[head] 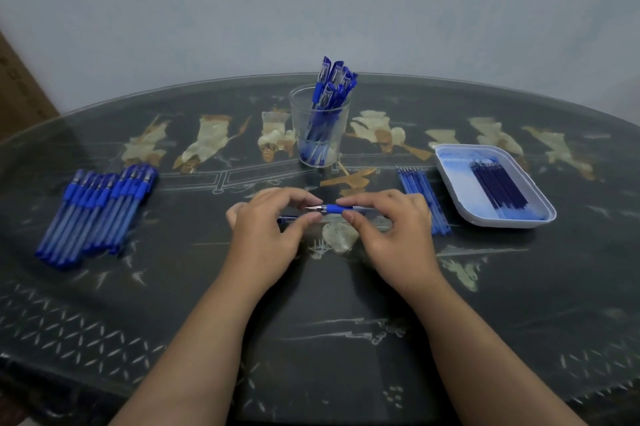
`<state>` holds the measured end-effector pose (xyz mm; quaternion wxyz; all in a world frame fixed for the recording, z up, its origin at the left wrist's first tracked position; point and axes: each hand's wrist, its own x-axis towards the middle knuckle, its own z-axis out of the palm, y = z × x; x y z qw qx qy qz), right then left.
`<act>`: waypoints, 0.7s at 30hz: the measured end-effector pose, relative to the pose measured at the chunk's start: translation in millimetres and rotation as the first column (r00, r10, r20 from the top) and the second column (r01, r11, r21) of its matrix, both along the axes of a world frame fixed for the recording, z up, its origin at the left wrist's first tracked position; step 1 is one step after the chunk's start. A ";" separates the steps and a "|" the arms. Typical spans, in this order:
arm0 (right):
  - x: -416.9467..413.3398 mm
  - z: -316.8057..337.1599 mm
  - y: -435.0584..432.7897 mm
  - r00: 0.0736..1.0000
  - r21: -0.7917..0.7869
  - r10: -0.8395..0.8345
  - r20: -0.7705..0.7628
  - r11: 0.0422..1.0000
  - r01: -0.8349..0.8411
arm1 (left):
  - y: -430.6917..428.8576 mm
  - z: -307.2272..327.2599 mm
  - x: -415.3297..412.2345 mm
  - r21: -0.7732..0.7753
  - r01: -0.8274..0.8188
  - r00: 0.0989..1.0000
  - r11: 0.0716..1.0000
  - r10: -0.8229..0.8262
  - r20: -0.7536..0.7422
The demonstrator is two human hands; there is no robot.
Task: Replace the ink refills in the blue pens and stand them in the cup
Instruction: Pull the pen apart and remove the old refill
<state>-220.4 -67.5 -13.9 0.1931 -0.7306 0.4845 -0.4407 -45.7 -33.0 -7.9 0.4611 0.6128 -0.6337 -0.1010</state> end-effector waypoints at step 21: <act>0.8 -4.8 -2.0 0.999 -0.016 0.015 0.034 1.000 -0.015 | 0.1 5.2 -3.1 0.050 -0.012 0.997 0.999 0.016 -0.075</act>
